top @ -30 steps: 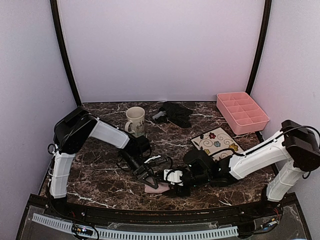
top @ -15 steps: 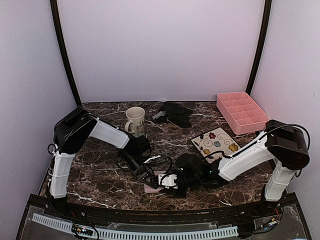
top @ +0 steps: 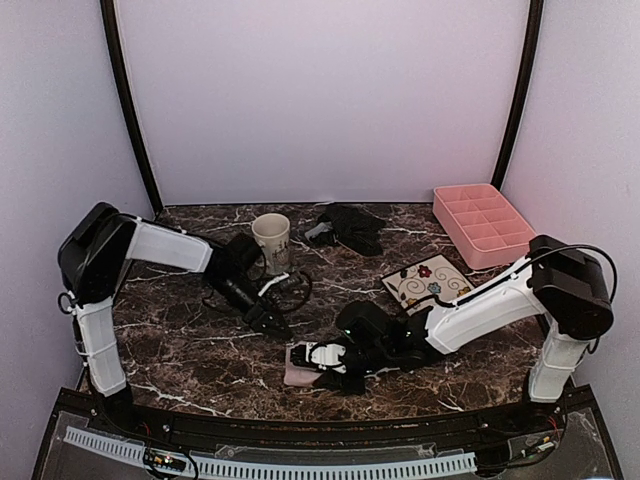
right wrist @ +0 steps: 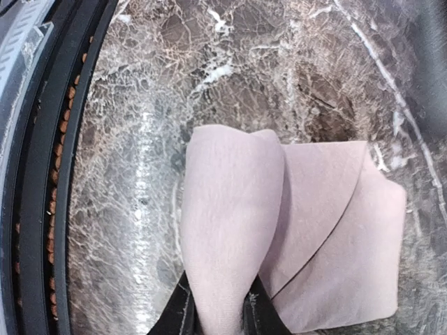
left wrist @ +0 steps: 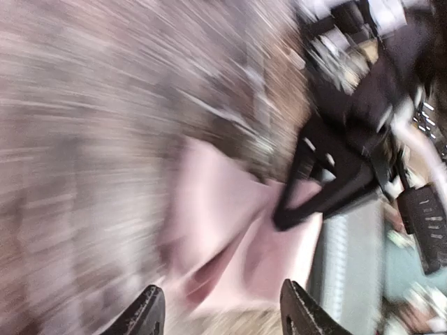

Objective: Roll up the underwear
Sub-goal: Roll the underwear at the center of the board.

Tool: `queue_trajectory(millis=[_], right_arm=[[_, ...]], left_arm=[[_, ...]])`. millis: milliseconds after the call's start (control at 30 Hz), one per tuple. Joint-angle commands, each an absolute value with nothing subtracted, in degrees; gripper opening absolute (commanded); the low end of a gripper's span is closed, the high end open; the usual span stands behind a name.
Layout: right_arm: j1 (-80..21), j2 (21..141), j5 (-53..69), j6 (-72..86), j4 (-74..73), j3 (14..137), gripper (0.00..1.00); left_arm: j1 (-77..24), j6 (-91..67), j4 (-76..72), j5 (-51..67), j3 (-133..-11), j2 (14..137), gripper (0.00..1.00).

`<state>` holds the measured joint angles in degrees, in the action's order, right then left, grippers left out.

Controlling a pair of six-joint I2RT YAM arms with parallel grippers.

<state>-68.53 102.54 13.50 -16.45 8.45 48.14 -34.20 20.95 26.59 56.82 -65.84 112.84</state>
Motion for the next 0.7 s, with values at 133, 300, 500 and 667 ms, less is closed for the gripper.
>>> queue_trajectory(millis=[133, 300, 500, 667], right_arm=[[-65.46, 106.39, 23.46, -3.87, -5.73, 54.21, 0.00], [-62.30, 110.44, 30.37, -0.29, -13.19, 59.83, 0.00], [-57.28, 116.17, 40.71, 4.45, -17.92, 64.28, 0.00], [-54.70, 119.28, 46.92, 6.82, -18.18, 65.52, 0.00]], left_arm=[[-27.30, 13.22, 6.08, 24.56, -55.54, 82.95, 0.67], [-27.30, 6.12, -5.88, 12.22, -45.84, 68.31, 0.94], [-27.76, 5.06, 3.80, 18.98, -45.64, 65.21, 0.99], [-43.39, 13.36, 0.03, 10.66, -36.81, 59.62, 0.99]])
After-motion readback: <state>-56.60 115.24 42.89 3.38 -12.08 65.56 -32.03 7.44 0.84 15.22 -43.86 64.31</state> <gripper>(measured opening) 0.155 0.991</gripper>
